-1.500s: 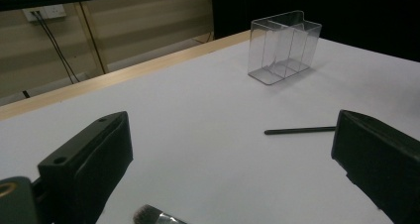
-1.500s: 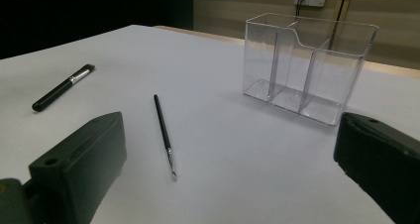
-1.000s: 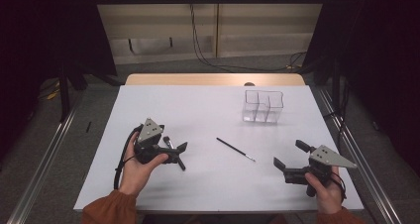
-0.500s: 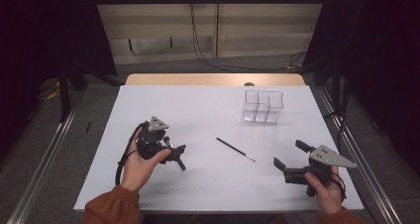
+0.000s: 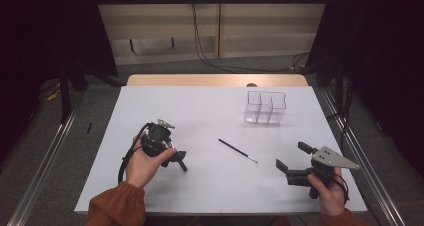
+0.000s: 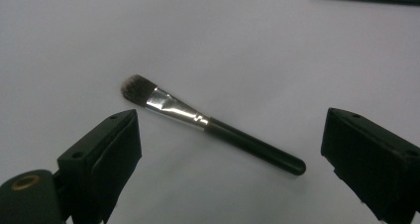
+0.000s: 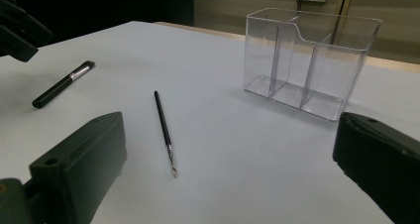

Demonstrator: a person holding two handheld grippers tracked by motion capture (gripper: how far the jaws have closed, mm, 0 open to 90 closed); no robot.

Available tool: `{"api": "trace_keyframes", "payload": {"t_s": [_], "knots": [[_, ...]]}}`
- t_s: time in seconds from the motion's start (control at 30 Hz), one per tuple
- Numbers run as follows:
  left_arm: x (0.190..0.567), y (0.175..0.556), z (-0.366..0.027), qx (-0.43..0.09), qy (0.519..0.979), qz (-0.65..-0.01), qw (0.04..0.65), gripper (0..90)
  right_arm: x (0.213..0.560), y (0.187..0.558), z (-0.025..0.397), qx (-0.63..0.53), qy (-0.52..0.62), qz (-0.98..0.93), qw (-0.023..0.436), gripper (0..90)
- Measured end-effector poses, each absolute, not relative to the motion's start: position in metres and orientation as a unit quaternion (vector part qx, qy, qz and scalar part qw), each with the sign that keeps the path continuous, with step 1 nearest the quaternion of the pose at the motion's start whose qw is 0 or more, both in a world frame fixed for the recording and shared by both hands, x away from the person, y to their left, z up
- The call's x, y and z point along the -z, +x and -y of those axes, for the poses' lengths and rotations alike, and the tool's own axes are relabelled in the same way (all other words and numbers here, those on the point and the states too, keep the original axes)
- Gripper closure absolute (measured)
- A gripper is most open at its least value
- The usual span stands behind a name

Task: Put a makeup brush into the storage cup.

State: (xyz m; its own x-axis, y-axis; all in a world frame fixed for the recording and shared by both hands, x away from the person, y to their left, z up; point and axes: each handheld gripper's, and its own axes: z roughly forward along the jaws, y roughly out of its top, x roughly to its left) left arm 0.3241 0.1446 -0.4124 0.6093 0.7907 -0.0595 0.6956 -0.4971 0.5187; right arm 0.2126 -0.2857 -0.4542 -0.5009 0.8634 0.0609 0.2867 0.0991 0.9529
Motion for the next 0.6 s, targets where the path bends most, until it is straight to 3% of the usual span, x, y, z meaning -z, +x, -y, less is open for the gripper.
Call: {"api": "trace_keyframes", "payload": {"t_s": [0.27,0.6], "knots": [[0.420,0.332,-0.141,-0.062,0.861,-0.458,0.211,7.6,0.455,0.213,0.286,-0.524,0.416,-0.692,0.272,0.0],[0.417,0.336,-0.129,-0.071,0.855,-0.477,0.189,4.9,0.455,0.213,0.285,-0.521,0.416,-0.695,0.267,0.0]]}}
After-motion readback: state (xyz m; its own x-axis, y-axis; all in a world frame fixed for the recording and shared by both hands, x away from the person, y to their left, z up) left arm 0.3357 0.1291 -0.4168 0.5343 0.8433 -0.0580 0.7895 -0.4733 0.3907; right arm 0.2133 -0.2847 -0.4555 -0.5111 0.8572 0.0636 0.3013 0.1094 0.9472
